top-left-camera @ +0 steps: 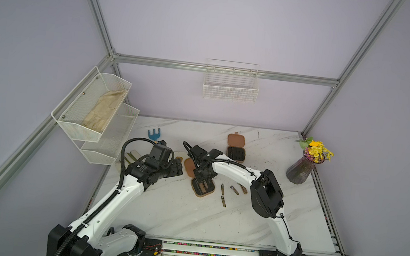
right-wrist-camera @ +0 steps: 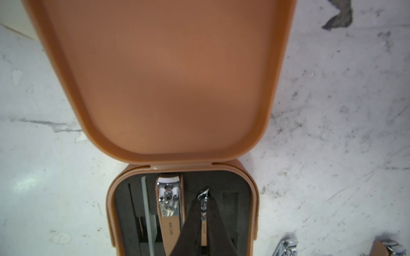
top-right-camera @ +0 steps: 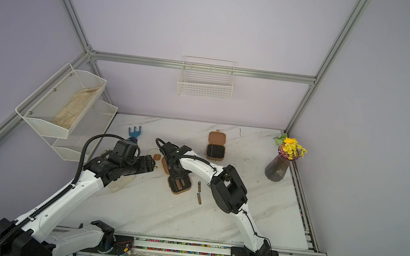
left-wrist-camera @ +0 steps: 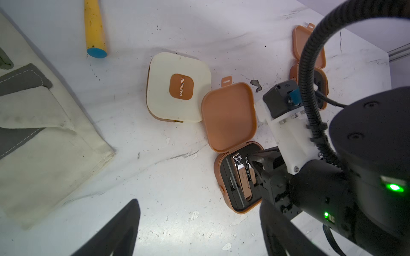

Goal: Organize nail clipper sets
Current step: Place the nail clipper in the storage box.

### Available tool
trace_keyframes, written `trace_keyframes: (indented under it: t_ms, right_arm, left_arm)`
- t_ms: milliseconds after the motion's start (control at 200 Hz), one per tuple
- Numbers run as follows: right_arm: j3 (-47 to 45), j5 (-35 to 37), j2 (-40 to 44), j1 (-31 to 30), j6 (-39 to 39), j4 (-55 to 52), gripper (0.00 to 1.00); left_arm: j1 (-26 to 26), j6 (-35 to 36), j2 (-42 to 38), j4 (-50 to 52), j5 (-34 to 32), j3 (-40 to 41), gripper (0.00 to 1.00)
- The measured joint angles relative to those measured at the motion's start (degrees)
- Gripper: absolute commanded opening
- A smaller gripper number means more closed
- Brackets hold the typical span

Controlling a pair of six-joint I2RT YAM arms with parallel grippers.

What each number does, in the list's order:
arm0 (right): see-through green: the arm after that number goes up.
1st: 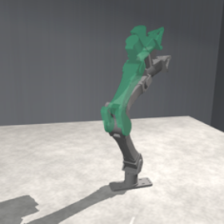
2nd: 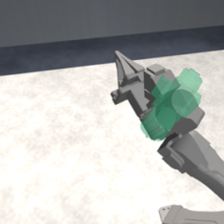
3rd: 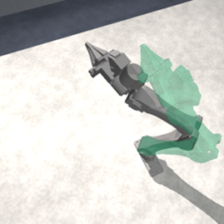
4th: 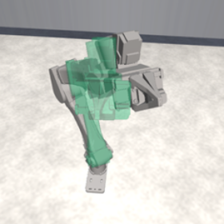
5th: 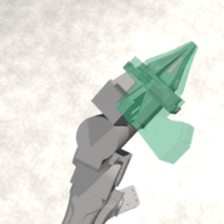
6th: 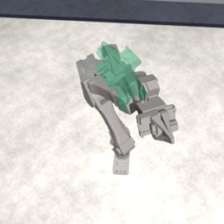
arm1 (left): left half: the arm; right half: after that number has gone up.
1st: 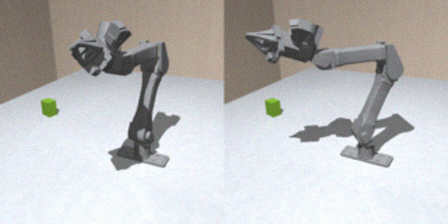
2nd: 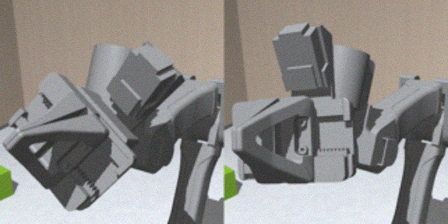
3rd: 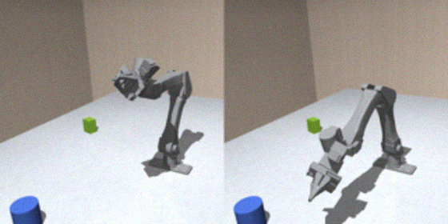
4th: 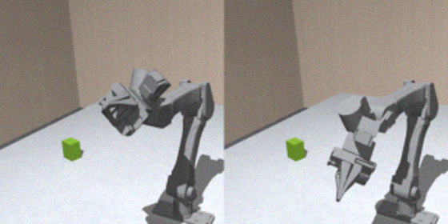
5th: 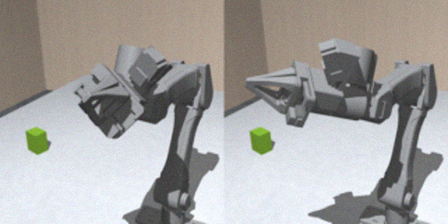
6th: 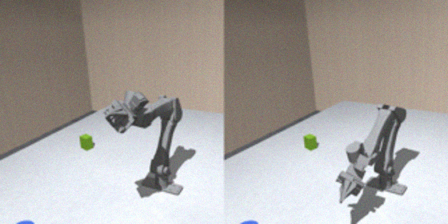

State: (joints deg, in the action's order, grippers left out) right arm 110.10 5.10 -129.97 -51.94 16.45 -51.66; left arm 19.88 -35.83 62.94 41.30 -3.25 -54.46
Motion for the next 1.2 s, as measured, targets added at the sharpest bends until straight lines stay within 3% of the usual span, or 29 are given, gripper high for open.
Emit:
trace_keyframes:
  t_ms: [415, 785, 970, 1200]
  right_arm:
    - [-2.5, -0.2, -0.3, 0.3, 0.0, 3.7, 0.09]
    - [-13.6, 0.0, 5.0, 0.3, 1.4, 14.2, 0.08]
    - [-15.3, 0.3, 6.3, 0.3, 2.1, 13.6, 0.08]
    - [-10.6, 1.0, 5.0, 0.3, 2.4, 7.9, 0.08]
  left_arm:
    - [0.0, 0.0, 0.0, 0.0, 0.0, 0.0, 0.84]
    - [0.0, 0.0, 0.0, 0.0, 0.0, 0.0, 0.83]
    - [0.0, 0.0, 0.0, 0.0, 0.0, 0.0, 0.83]
    - [0.0, 0.0, 0.0, 0.0, 0.0, 0.0, 0.83]
